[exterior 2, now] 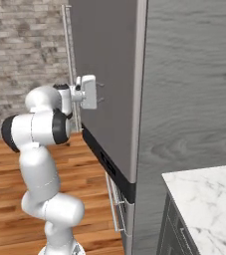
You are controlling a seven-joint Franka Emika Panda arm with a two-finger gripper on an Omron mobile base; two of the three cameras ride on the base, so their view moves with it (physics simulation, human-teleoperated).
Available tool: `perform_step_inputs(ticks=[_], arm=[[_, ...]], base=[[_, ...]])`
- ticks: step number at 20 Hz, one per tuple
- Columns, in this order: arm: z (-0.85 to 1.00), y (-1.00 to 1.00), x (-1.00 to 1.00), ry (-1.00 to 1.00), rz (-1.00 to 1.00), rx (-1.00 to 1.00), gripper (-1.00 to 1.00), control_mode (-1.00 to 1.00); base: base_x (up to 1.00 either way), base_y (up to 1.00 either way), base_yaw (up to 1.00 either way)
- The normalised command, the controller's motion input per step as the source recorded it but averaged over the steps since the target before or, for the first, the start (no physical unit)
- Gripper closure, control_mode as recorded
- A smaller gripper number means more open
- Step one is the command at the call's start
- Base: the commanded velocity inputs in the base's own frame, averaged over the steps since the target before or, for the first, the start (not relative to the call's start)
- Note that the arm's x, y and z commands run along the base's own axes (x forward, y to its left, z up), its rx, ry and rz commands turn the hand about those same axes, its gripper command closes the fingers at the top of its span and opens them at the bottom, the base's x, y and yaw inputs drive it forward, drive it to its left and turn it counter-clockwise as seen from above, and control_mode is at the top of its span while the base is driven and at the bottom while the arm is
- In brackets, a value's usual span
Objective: Place the chicken drumstick on the counter behind the older chicken drumstick on the same shelf of the fridge to maintain FIFO order. Close the fridge door when finished.
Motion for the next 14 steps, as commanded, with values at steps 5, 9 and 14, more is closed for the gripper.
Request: perform_step_inputs(ticks=[5,9,14], arm=[[-0.11,-0.59,0.2,-0.03,-0.13,0.02,-1.0,-1.0],[-0.03,-0.62,0.18,-0.03,-0.12,0.03,-1.0,-1.0],[0.0,-0.64,0.08,-0.03,-0.11,0.03,-1.0,-1.0]], base=[[0.0,0.0,0.0],[0.0,0.0,0.0],[0.0,0.0,0.0]])
